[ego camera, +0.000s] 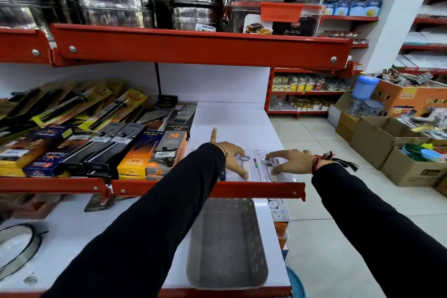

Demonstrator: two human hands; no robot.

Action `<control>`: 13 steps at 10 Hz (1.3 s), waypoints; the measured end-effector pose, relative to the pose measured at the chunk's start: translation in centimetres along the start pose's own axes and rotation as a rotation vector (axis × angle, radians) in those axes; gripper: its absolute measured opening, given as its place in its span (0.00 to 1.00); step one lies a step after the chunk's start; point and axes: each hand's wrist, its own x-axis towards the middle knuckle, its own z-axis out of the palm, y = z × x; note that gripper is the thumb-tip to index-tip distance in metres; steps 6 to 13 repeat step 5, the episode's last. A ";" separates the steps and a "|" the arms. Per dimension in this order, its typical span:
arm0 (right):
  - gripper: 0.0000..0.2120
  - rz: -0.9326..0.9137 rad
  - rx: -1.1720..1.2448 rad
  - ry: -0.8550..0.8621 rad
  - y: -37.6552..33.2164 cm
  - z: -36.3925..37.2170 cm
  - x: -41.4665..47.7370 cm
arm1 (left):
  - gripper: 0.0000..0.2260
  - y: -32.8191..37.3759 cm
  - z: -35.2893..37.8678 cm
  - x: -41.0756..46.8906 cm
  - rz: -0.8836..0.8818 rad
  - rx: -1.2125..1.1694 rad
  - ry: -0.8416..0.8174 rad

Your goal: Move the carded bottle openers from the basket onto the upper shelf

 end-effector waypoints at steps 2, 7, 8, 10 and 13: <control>0.31 -0.022 -0.006 -0.005 -0.1 0.0 -0.1 | 0.40 0.3 0.2 0.2 -0.007 -0.003 0.017; 0.32 -0.052 0.004 0.083 -0.2 0.1 -0.6 | 0.39 0.8 -0.1 -0.7 -0.022 -0.030 0.026; 0.32 -0.052 0.004 0.083 -0.2 0.1 -0.6 | 0.39 0.8 -0.1 -0.7 -0.022 -0.030 0.026; 0.32 -0.052 0.004 0.083 -0.2 0.1 -0.6 | 0.39 0.8 -0.1 -0.7 -0.022 -0.030 0.026; 0.32 -0.052 0.004 0.083 -0.2 0.1 -0.6 | 0.39 0.8 -0.1 -0.7 -0.022 -0.030 0.026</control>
